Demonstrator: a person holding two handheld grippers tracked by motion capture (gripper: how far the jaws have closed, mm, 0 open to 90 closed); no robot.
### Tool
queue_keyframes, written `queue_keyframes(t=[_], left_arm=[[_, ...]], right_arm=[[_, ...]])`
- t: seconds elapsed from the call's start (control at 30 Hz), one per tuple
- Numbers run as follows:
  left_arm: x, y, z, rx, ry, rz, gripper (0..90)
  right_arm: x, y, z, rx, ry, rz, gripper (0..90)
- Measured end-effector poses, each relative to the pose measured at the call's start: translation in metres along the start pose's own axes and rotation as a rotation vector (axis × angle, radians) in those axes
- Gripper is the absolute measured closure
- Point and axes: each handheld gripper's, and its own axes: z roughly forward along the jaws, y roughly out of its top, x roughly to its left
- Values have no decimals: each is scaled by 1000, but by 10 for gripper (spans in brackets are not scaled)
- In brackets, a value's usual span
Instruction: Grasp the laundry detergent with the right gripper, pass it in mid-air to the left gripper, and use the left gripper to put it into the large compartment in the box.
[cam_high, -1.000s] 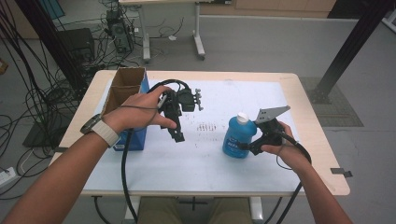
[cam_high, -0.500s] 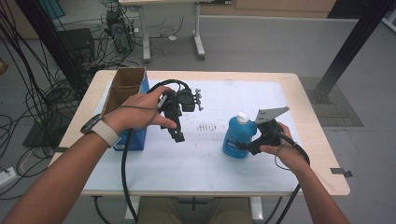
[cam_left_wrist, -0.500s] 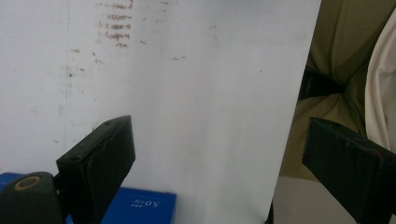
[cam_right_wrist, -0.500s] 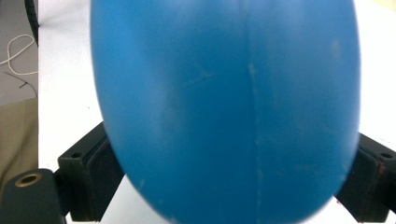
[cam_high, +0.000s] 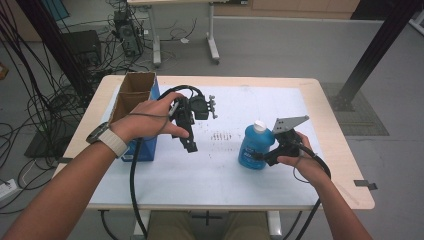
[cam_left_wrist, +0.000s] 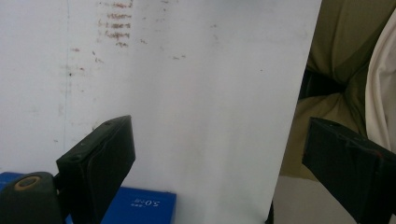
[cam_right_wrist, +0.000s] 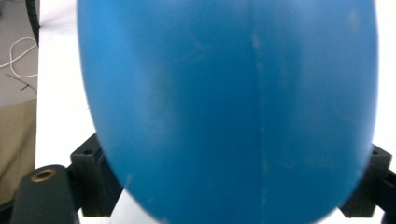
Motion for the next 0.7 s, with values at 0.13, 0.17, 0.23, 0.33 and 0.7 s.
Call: queue_keyframes(t=[0.13,0.17,0.23,0.33,0.7], left_arm=[[0,1,0,2,-1,3,98],[0,1,0,2,-1,3,98],[0,1,1,2,-1,2,98],[0,1,0,2,-1,2,98],[0,1,1,2,-1,1,99]], right_arm=[[0,-1,1,-3,1,-2,155],[0,-1,1,-3,0,-7,164],[0,-1,1,-6,0,-4,172],[0,-2,2,-11,-1,-6,175],[1,-3,3,-28,4,-11,203]])
